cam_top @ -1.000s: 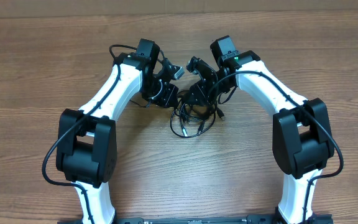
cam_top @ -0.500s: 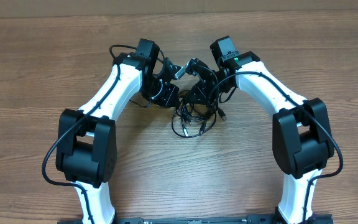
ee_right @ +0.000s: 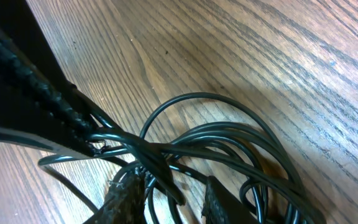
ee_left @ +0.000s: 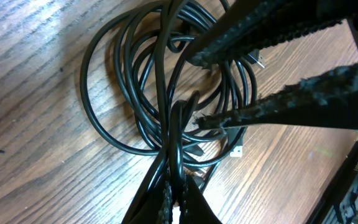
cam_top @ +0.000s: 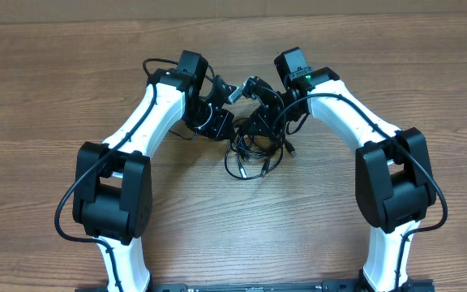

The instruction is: Untangle cables

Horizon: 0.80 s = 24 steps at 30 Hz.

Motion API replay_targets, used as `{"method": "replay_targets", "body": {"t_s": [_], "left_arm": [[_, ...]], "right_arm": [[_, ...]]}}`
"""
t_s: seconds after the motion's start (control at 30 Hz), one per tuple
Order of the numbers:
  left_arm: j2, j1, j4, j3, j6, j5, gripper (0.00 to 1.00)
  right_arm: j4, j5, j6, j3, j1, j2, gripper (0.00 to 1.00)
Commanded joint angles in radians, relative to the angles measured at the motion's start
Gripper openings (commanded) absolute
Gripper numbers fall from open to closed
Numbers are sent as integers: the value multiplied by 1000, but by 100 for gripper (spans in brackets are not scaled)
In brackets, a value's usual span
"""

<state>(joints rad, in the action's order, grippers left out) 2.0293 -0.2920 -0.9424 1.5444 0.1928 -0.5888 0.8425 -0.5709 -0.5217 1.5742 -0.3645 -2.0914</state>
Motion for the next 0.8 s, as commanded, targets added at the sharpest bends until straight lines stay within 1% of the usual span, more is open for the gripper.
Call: {"method": "replay_targets", "body": {"t_s": [0.0, 0.13, 0.17, 0.2, 0.27, 0.3, 0.6, 0.67, 0.77], "left_arm": [[-2, 8, 5, -6, 22, -40, 4], [-2, 10, 5, -6, 22, -40, 4], [-2, 10, 5, -6, 22, -40, 4], [-2, 10, 5, -6, 22, -41, 4], [-2, 10, 5, -6, 22, -41, 4], [-2, 10, 5, -6, 22, -41, 4], [-2, 10, 10, -6, 13, -25, 4], [-2, 11, 16, -6, -22, 5, 4], [-2, 11, 35, -6, -114, 100, 4]], "right_arm": [[-14, -14, -37, -34, -12, 1, 31], [-31, -18, -37, -48, -12, 1, 29], [-31, -18, -37, -48, -12, 1, 26], [-31, -19, -37, -48, -12, 1, 23], [-31, -22, -37, -48, -12, 1, 6], [-31, -21, -37, -48, -12, 1, 4], [-21, -58, -36, -47, 8, 9, 4], [-13, -60, -23, -47, 26, 17, 4], [13, -89, 5, -47, 64, 35, 4]]}}
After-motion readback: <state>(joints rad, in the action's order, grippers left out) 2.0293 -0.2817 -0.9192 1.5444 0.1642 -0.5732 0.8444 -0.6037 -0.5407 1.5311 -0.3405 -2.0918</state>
